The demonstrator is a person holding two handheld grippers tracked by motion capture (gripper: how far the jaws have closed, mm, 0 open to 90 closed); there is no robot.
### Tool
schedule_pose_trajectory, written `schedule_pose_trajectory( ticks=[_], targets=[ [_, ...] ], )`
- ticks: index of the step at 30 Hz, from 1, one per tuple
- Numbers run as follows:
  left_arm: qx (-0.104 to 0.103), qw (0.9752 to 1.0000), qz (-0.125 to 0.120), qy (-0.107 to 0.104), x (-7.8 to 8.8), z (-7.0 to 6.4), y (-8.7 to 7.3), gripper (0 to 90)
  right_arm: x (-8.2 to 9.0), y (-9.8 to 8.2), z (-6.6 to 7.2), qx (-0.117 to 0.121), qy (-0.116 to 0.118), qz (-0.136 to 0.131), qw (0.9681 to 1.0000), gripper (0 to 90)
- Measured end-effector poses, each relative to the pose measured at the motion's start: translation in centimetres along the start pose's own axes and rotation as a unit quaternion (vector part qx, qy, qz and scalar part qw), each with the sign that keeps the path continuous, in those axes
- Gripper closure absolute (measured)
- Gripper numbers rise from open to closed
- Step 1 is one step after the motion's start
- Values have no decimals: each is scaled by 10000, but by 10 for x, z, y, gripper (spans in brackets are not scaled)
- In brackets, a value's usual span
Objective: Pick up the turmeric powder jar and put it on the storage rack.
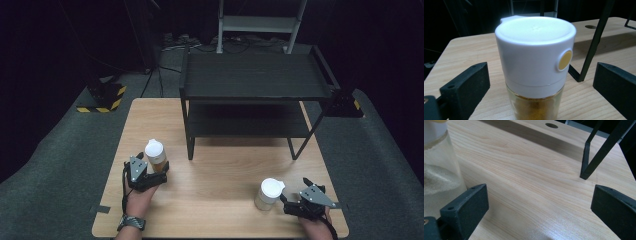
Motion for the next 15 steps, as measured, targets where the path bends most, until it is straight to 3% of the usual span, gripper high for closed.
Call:
schedule_pose_trajectory(
  ticks=[5,15],
  targets=[
    [116,9999,-37,37,-5,0,-1,33,0,0,0,15,-7,8,10000,6],
    [407,9990,-161,42,-11,3,-6,191,0,0,0,16,-6,2,10000,5]
  ],
)
Point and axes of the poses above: each handheld gripper's, and its own axes: x roughly backward along the jaws, y roughly out of its top, z roughly to its left, the point moved 8 cm from there along -x, roughly forward along the jaws, and after that the axes turned 5 degrees about -y, right-handed, at the moved point
